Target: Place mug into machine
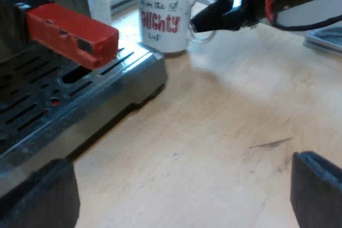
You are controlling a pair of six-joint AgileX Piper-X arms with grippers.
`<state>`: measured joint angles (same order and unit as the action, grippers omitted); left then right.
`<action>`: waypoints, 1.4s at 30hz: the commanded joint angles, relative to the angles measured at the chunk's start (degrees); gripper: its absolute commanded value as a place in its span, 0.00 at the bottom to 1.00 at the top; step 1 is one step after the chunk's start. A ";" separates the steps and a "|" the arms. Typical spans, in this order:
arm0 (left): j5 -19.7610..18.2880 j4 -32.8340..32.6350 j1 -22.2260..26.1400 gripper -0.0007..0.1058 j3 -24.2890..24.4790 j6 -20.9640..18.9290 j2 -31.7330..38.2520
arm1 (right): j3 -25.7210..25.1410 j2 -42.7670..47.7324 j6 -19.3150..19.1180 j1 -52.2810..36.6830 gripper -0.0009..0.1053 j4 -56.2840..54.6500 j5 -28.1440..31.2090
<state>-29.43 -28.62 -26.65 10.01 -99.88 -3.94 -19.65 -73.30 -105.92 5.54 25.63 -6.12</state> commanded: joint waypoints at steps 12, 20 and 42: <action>8.24 1.20 -0.20 0.77 0.25 -0.14 -0.17 | -0.24 39.51 -3.49 7.37 0.01 -35.71 -0.29; 15.67 1.85 -0.20 0.77 0.25 -0.14 -0.17 | -5.51 50.22 -1.12 18.32 0.01 -51.71 5.29; 20.36 11.85 -0.20 0.77 -3.16 -0.14 -0.39 | -6.75 31.31 10.77 42.84 0.01 -33.95 23.47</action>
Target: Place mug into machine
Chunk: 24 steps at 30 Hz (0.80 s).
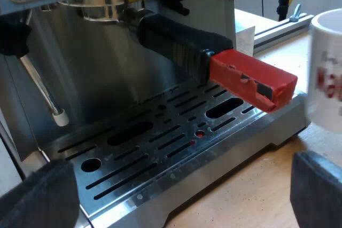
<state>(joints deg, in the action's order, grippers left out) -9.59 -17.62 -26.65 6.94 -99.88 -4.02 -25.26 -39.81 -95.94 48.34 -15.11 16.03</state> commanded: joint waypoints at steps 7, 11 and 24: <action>0.52 1.23 -0.20 0.77 -0.09 -0.14 -3.73 | -1.13 -10.18 0.78 0.04 0.01 16.76 1.32; 0.52 2.23 -0.20 0.77 -0.09 -0.14 -5.13 | -2.31 -20.75 0.78 0.04 0.01 27.81 1.32; 0.52 2.82 -0.20 0.77 -0.09 -0.14 -5.30 | -7.17 -33.76 -0.76 0.04 0.01 37.77 1.32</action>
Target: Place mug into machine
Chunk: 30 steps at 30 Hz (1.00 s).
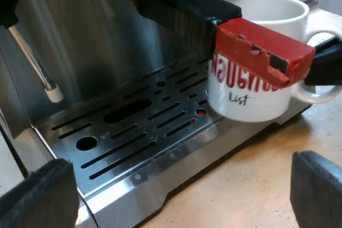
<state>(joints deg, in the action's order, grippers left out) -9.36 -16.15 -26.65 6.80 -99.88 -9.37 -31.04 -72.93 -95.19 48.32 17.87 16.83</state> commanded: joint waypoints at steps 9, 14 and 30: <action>0.16 1.43 -0.20 0.77 0.04 -0.14 0.05 | -5.36 -6.54 -5.03 0.05 0.01 5.98 -0.87; 0.16 1.43 -0.20 0.77 0.04 -0.14 0.05 | -8.00 -9.68 -5.00 0.05 0.01 6.84 -0.85; 0.16 1.43 -0.20 0.77 0.04 -0.14 0.05 | -9.08 -12.83 -5.00 0.05 0.45 8.49 -2.88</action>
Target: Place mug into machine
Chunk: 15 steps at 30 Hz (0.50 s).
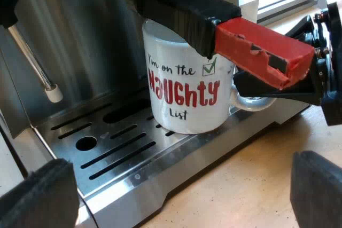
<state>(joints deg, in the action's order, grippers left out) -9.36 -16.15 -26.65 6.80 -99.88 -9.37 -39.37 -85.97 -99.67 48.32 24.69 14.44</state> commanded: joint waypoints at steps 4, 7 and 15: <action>0.16 1.43 -0.20 0.77 0.04 -0.14 0.05 | -0.76 0.31 -0.42 0.05 0.47 1.56 -0.52; 0.16 1.43 -0.20 0.77 0.04 -0.14 0.05 | -0.76 0.97 1.08 0.05 0.47 0.87 -0.20; 0.16 1.43 -0.20 0.77 0.04 -0.14 0.05 | 4.76 3.95 4.80 0.05 0.46 4.47 0.91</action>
<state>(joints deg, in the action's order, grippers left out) -9.36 -16.10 -26.65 6.80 -99.88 -9.37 -35.36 -82.27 -95.18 48.32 27.79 15.92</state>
